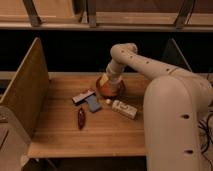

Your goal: Pick up the ceramic cup

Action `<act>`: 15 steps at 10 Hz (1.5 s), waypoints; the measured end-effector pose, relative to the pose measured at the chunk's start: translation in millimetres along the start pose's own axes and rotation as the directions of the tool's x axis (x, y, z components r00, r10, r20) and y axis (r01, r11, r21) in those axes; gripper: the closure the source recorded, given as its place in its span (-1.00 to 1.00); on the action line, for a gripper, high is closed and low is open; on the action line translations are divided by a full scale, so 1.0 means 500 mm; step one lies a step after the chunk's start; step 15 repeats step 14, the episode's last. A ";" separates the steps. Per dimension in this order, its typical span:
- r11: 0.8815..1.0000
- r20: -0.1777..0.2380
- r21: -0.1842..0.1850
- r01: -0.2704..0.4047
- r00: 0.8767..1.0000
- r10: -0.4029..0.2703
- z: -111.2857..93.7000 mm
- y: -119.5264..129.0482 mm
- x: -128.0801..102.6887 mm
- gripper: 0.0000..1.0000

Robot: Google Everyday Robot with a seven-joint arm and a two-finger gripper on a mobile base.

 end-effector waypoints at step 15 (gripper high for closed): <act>0.973 0.103 0.199 -0.119 0.990 0.099 -0.212 -0.085 -0.016 1.00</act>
